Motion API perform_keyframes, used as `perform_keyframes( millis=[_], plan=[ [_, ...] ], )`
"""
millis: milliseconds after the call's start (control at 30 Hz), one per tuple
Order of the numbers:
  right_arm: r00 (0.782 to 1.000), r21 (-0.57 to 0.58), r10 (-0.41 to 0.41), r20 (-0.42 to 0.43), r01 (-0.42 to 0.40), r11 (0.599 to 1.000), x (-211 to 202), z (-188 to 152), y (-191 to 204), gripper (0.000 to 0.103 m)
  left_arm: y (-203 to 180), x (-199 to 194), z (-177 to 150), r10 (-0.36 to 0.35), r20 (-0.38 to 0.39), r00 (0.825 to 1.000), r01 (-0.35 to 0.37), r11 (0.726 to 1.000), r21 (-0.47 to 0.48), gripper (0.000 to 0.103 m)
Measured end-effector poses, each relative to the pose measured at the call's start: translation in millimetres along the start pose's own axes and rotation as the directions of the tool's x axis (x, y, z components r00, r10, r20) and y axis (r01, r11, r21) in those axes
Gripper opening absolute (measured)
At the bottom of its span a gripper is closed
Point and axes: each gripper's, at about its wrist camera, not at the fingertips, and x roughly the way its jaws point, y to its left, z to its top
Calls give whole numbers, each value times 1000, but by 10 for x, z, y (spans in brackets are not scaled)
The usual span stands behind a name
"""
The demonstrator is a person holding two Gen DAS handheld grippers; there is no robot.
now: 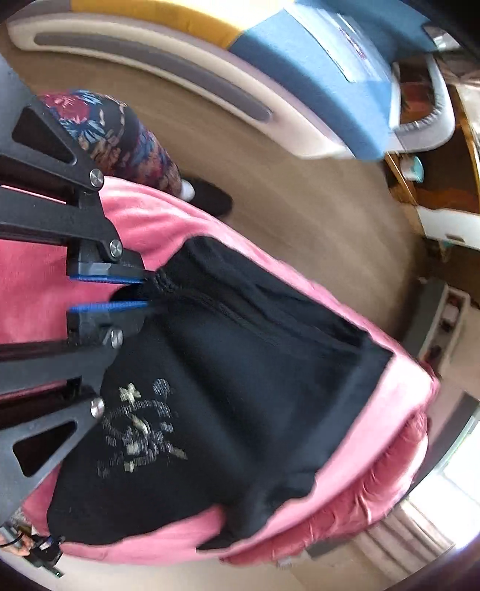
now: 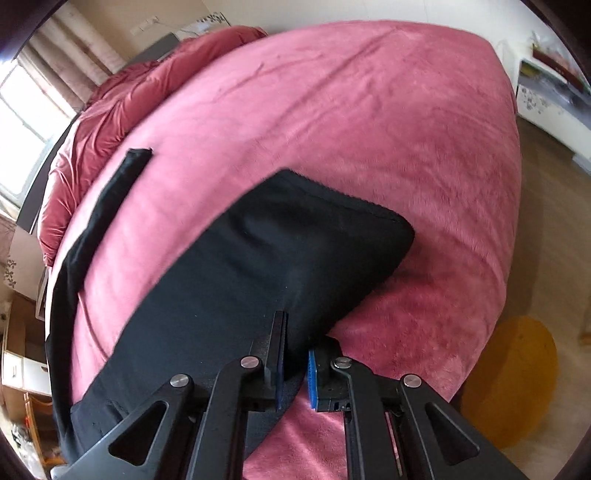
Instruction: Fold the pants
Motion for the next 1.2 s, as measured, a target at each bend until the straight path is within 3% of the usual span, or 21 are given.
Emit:
perform_keyframes(
  millis=[33,100,167,200,333,467,600,733,933,1033,1200],
  plan=[
    [1000,6,-6,-3,6,1000,7,-1,-8,16,4,9,9,0,-13,1000,0,1000,-2,18],
    [1000,9,-7,7,7,1000,-30,-5,-20,38,30,-70,38,-5,8,1000,5,1000,-1,27],
    [999,-10,-28,30,28,1000,-132,0,-19,56,88,-222,98,26,41,999,-26,1000,4,27],
    [998,-18,-34,45,35,999,-187,-2,-15,58,129,-293,139,29,64,998,-29,1000,2,27],
    [990,-102,-52,129,66,993,-456,8,200,58,186,-605,397,-3,162,987,3,1000,-2,27],
    [992,-198,23,124,2,980,-519,-66,587,58,36,-574,844,-89,183,979,94,995,-18,27],
    [993,-342,117,34,-99,934,-340,-304,1244,58,-264,-389,1218,-154,166,974,160,987,-21,27],
    [977,-456,191,-98,-214,864,-95,-654,1846,58,-521,-113,1621,-194,120,974,200,979,-42,31],
    [948,-549,201,-246,-307,778,207,-1143,2355,58,-774,418,2329,-213,38,976,216,972,-97,35],
    [948,-577,175,-266,-302,759,306,-1241,2409,59,-808,671,2594,-203,23,979,204,968,-144,35],
    [945,-551,151,-291,-295,780,465,-1257,2353,60,-819,1073,2915,-209,-21,978,197,949,-246,35]
  ],
)
